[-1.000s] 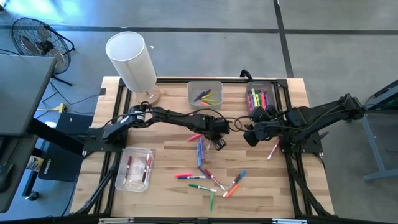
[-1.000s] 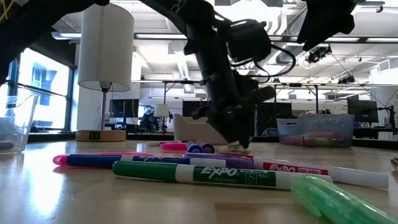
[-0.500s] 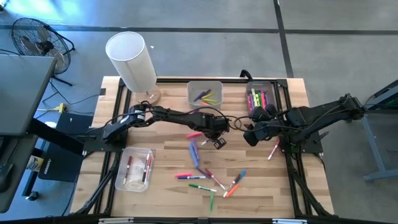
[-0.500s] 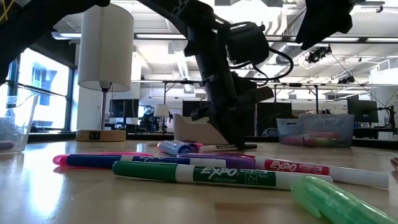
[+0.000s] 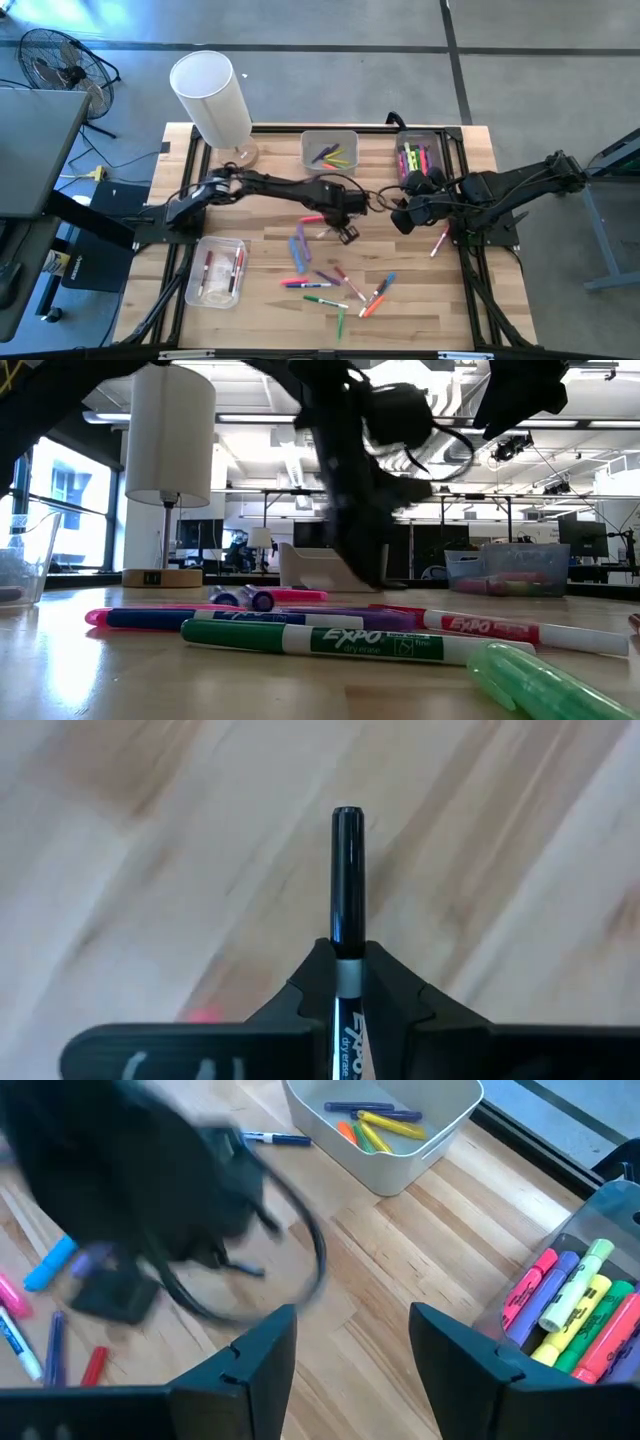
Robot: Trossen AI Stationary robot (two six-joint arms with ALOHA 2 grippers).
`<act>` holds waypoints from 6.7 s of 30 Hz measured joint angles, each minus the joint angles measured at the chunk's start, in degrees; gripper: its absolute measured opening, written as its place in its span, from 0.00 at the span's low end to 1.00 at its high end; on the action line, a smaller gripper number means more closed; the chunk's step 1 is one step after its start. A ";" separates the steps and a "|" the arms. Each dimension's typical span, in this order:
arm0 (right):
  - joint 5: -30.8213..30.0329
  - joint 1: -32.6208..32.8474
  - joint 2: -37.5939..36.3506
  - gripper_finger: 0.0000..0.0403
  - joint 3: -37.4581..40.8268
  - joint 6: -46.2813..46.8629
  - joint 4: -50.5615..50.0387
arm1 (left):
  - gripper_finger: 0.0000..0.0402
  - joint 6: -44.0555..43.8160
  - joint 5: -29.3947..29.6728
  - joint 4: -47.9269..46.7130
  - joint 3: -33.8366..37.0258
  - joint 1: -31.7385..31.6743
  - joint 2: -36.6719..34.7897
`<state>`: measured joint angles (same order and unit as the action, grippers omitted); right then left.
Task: Pick & Place Markers
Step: Put the black marker pen into the transparent bin, then put the pink marker pen into the transparent bin
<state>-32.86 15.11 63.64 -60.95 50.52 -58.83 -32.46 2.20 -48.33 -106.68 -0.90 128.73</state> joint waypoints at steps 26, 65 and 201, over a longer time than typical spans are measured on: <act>-2.43 -0.15 0.84 0.45 0.00 10.39 6.13 | 0.06 -33.56 14.23 -2.42 46.00 13.74 -53.81; -0.79 -2.01 8.00 0.45 0.00 11.39 18.01 | 0.30 -85.42 11.08 -3.40 66.83 52.71 -59.04; 28.18 12.89 32.41 0.21 13.66 55.20 24.30 | 0.00 26.17 -21.07 11.41 55.04 -9.98 -51.80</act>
<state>-4.68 28.00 96.05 -47.29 105.72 -34.53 -6.28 -18.87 -36.92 -51.64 -10.87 76.93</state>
